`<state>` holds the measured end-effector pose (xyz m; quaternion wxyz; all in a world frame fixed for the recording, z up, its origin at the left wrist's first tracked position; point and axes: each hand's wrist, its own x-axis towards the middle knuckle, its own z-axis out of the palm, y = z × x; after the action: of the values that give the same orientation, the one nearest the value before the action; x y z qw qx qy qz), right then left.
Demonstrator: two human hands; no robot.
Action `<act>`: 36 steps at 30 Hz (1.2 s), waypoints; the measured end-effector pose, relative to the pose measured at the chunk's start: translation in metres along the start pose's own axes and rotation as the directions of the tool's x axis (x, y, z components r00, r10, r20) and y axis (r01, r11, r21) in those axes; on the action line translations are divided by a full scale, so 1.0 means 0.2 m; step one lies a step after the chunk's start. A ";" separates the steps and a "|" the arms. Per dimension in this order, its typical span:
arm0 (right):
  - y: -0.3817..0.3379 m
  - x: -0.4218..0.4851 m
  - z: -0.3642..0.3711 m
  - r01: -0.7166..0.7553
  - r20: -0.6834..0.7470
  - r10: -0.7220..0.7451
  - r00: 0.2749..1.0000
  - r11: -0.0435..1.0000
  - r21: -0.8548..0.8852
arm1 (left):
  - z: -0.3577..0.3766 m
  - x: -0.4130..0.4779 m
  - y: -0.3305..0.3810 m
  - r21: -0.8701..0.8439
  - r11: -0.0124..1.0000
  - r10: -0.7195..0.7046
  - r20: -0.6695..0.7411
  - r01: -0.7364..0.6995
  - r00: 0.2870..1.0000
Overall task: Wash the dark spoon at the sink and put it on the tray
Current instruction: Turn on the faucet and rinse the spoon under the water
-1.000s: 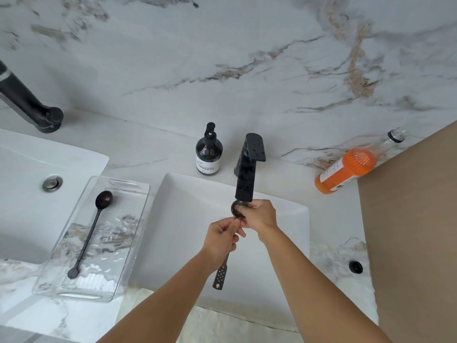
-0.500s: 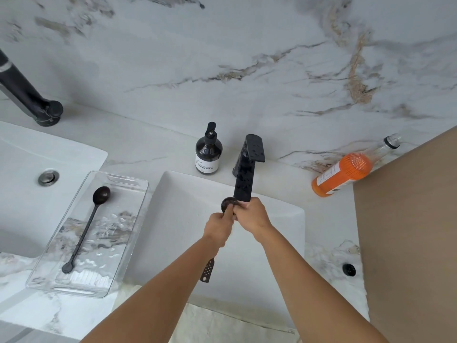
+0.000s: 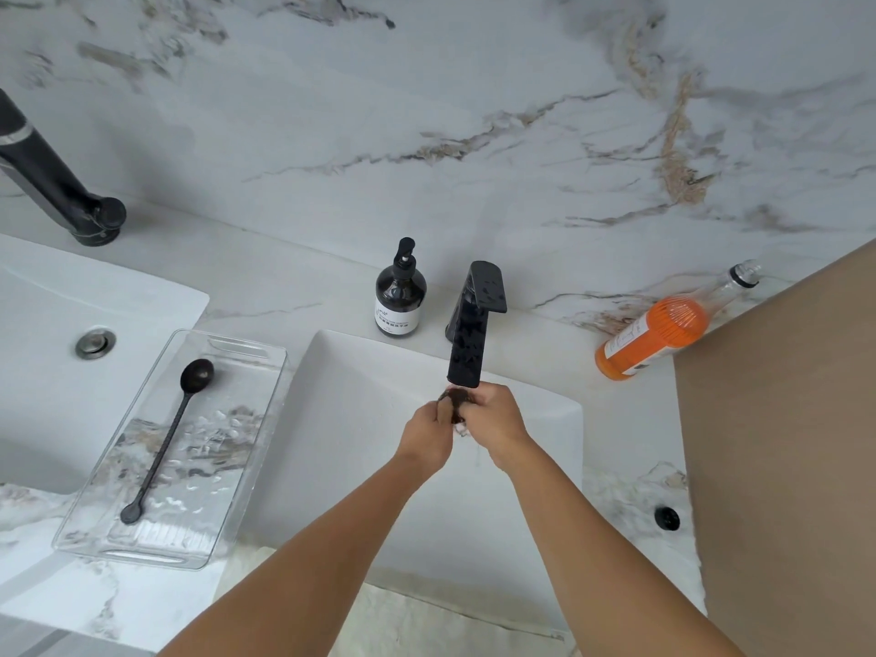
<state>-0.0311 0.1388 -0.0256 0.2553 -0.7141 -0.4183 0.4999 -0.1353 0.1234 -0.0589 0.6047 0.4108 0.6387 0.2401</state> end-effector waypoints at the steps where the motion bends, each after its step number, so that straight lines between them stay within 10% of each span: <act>1: 0.00 -0.01 0.00 0.003 0.071 -0.005 0.997 1.000 0.024 | -0.01 -0.01 -0.01 0.048 0.999 -0.001 -0.012 0.002 1.000; 4: -0.02 -0.03 -0.01 -0.039 0.157 0.016 0.987 0.988 0.148 | -0.01 -0.03 0.00 0.117 0.992 -0.039 -0.064 0.047 0.997; 13: 0.00 -0.06 -0.04 -0.095 0.090 0.058 0.994 0.872 0.481 | -0.05 -0.05 0.06 -0.462 0.866 -0.092 0.231 0.192 0.969; 20: -0.01 -0.07 -0.01 -0.139 -0.015 0.176 0.984 0.825 0.548 | -0.10 -0.13 -0.06 -0.111 0.975 -0.171 0.184 0.193 0.968; 24: 0.01 -0.09 0.02 -0.178 0.000 0.207 0.978 0.842 0.509 | -0.09 -0.17 -0.09 -0.370 0.902 -0.119 0.279 0.221 0.953; 27: -0.05 -0.12 -0.03 -0.120 -0.163 0.180 0.970 0.939 0.322 | -0.11 -0.17 -0.09 -0.464 0.857 -0.089 0.293 0.223 0.952; 30: -0.22 -0.16 -0.15 0.192 -0.433 -0.194 0.880 0.980 -0.048 | -0.12 -0.16 -0.08 -0.446 0.865 -0.100 0.295 0.229 0.950; 33: -0.41 -0.19 -0.21 0.485 -0.156 -0.613 0.775 0.734 -0.476 | -0.12 -0.16 -0.08 -0.425 0.879 -0.103 0.271 0.215 0.957; 36: -0.47 -0.19 -0.19 0.467 0.081 -0.585 0.807 0.549 -0.693 | -0.11 -0.16 -0.10 -0.417 0.887 -0.103 0.245 0.200 0.964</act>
<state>-0.0337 0.1580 0.0817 0.1441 -0.6341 -0.7446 0.1505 -0.1635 0.0902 -0.0522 0.7641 0.2366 0.5291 0.2832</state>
